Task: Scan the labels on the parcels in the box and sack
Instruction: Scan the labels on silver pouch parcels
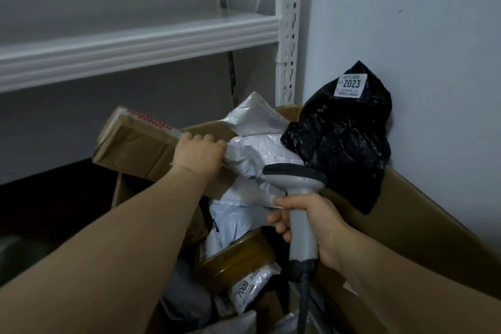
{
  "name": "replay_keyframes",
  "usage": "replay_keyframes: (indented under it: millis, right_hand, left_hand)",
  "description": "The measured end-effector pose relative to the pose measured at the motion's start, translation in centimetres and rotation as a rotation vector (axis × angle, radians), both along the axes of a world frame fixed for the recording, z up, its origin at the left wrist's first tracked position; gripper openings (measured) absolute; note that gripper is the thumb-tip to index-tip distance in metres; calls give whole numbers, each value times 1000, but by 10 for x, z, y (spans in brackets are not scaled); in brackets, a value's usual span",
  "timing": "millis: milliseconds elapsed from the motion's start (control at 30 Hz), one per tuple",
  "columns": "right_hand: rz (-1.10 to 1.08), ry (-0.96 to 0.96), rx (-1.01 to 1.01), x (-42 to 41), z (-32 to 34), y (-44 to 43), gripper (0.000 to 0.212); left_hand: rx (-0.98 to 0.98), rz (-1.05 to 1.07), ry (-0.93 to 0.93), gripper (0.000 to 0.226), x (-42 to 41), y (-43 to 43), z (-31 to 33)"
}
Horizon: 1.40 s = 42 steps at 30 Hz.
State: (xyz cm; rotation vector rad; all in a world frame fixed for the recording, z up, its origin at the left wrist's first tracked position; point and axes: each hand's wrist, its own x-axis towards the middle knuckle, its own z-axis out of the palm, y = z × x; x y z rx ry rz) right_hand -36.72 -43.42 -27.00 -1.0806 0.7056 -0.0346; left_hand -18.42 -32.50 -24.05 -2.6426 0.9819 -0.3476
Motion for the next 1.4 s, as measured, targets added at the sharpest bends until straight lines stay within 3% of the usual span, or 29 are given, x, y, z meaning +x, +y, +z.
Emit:
replay_keyframes:
  millis: [200,267,500,633,700,800,967,1133,1400]
  right_hand:
    - [-93,-72,-33,-27,50,18,6]
    - [-117,-113,-49,-41,74,29,8]
    - [-170,-232,2,-104,154,90,32]
    - [-105,-277,-25,-141,188,130,20]
    - [-77,-279,-28,-155,200,146,8]
    - [-15,-284,-59,-175,224,172,13]
    - [154,-289,-504,-207,255,191,16]
    - [310,-285,-690,-227,267,203,15]
    - [497,-297,-906,-232,268,228,9]
  left_hand:
    - [-857,423,809,29,-46,28,50]
    - [-1090,536,1064,36,-69,49,67]
    - [-1252,446,1498,38,-185,123,113]
    - [-1209,404,1578,31,-238,168,155]
    - [-1160,363,1557,25,-258,185,177]
    - [-1225,340,1289,47,-279,208,197]
    - [-1287,411,908,47,-286,247,228]
    - [-1260,413,812,21,-294,279,249]
    - [-1295,443,791,31,-303,305,253]
